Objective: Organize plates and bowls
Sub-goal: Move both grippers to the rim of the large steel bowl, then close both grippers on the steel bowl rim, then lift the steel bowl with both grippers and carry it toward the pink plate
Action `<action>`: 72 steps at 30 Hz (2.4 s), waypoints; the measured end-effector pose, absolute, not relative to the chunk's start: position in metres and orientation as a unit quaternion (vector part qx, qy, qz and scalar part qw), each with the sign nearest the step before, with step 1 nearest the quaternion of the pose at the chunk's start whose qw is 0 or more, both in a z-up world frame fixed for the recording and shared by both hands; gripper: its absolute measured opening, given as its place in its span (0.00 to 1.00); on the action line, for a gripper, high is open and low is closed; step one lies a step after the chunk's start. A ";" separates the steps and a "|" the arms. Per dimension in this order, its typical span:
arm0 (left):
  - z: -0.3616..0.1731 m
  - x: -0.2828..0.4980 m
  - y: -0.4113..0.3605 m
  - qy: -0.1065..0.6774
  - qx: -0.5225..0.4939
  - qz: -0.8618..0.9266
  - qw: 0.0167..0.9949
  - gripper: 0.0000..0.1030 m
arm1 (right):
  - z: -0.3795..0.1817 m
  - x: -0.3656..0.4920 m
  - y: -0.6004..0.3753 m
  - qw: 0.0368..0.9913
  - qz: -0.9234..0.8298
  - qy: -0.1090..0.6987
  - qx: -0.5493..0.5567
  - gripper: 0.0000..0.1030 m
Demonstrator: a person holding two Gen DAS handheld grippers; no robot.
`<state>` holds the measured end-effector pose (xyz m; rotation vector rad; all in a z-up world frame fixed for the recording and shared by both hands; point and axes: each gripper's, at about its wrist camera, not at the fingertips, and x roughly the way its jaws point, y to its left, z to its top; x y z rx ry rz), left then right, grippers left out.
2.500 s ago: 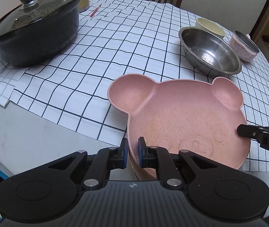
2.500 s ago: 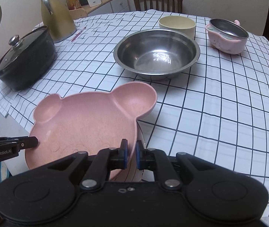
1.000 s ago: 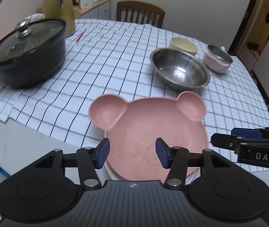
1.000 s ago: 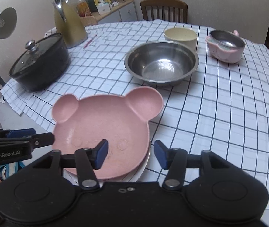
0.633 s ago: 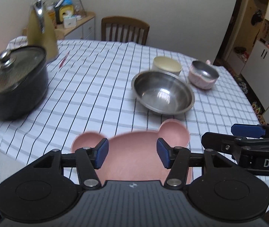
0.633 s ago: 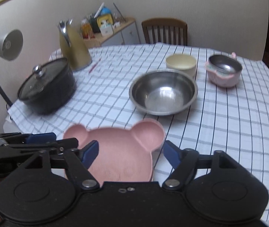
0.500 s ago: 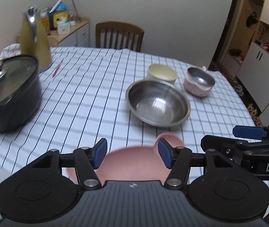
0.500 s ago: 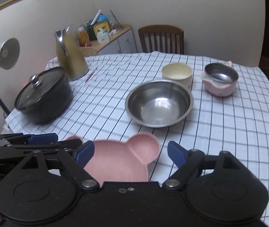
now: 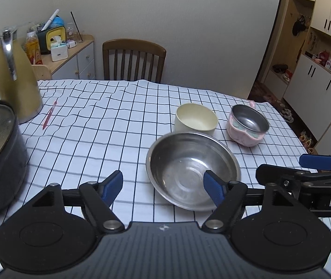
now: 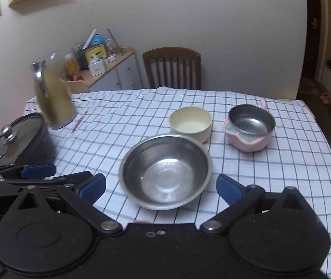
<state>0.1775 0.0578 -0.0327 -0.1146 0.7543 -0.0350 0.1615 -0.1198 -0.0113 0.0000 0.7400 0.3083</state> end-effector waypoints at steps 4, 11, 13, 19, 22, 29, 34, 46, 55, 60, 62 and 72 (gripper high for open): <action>-0.042 0.205 0.065 0.382 -0.055 -0.013 0.923 0.74 | -0.017 0.183 -0.116 0.922 0.137 0.363 -0.003 0.99; -0.065 0.244 0.078 0.414 -0.061 -0.001 0.908 0.74 | -0.038 0.216 -0.111 0.917 0.112 0.382 -0.008 0.99; -0.072 0.253 0.079 0.423 -0.060 -0.001 0.904 0.74 | -0.046 0.224 -0.109 0.914 0.105 0.392 -0.009 0.99; -0.098 0.275 0.080 0.454 -0.058 0.001 0.889 0.74 | -0.073 0.244 -0.108 0.896 0.088 0.436 0.003 0.96; -0.109 0.283 0.079 0.464 -0.051 0.000 0.884 0.73 | -0.086 0.251 -0.109 0.889 0.078 0.452 0.003 0.93; -0.127 0.295 0.077 0.479 -0.052 -0.008 0.876 0.67 | -0.105 0.265 -0.116 0.876 0.056 0.479 0.016 0.78; -0.135 0.304 0.080 0.487 -0.073 -0.007 0.870 0.53 | -0.115 0.273 -0.123 0.868 0.034 0.494 0.028 0.71; -0.143 0.313 0.075 0.498 -0.076 -0.016 0.864 0.25 | -0.128 0.283 -0.135 0.854 0.029 0.515 0.071 0.30; -0.140 0.312 0.076 0.495 -0.080 -0.024 0.865 0.14 | -0.126 0.280 -0.135 0.856 0.028 0.512 0.064 0.15; -0.134 0.307 0.074 0.490 -0.077 -0.025 0.868 0.13 | -0.120 0.274 -0.135 0.863 0.029 0.502 0.060 0.14; -0.129 0.305 0.073 0.487 -0.078 -0.028 0.870 0.13 | -0.115 0.272 -0.136 0.866 0.029 0.497 0.059 0.14; -0.098 0.280 0.053 0.472 -0.077 -0.065 0.876 0.13 | -0.086 0.247 -0.155 0.875 0.025 0.480 0.055 0.14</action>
